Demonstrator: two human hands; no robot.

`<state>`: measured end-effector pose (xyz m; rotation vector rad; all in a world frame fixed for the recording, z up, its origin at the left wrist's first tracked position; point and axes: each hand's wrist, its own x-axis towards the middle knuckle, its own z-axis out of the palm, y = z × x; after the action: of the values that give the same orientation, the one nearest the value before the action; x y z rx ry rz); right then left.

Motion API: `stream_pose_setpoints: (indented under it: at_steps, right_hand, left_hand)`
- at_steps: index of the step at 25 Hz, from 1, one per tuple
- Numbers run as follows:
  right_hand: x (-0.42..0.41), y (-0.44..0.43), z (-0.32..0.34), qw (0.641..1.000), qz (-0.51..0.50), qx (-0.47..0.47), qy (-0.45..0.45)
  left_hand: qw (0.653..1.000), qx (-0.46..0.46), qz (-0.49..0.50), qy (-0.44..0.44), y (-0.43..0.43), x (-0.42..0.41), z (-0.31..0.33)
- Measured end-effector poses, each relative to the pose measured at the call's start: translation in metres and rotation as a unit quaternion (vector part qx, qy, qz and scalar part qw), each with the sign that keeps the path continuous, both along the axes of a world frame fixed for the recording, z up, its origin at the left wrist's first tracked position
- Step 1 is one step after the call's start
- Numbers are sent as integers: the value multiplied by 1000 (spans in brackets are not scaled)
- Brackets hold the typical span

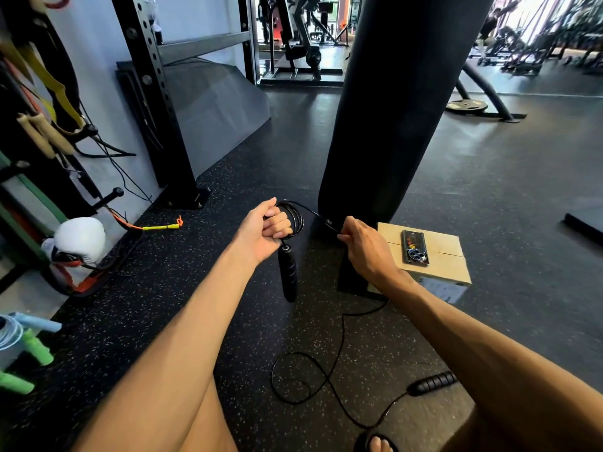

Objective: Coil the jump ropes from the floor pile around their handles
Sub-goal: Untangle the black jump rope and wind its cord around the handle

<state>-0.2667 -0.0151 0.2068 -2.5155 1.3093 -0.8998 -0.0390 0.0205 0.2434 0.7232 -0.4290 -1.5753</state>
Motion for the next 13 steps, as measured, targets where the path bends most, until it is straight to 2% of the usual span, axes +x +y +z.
stream_pose_setpoints:
  at_steps: [6, 10, 13]
  right_hand:
    - [11, 7, -1, 996, 33, 80, -16]
    - [11, 12, 0, 978, 37, 201, -36]
    - [8, 18, 3, 967, 33, 238, -85]
  left_hand:
    - [992, -55, 70, 92, -5, -6, 1]
    - [982, -50, 175, 58, -14, 3, 2]
    - [970, -23, 238, 41, -20, 12, -3]
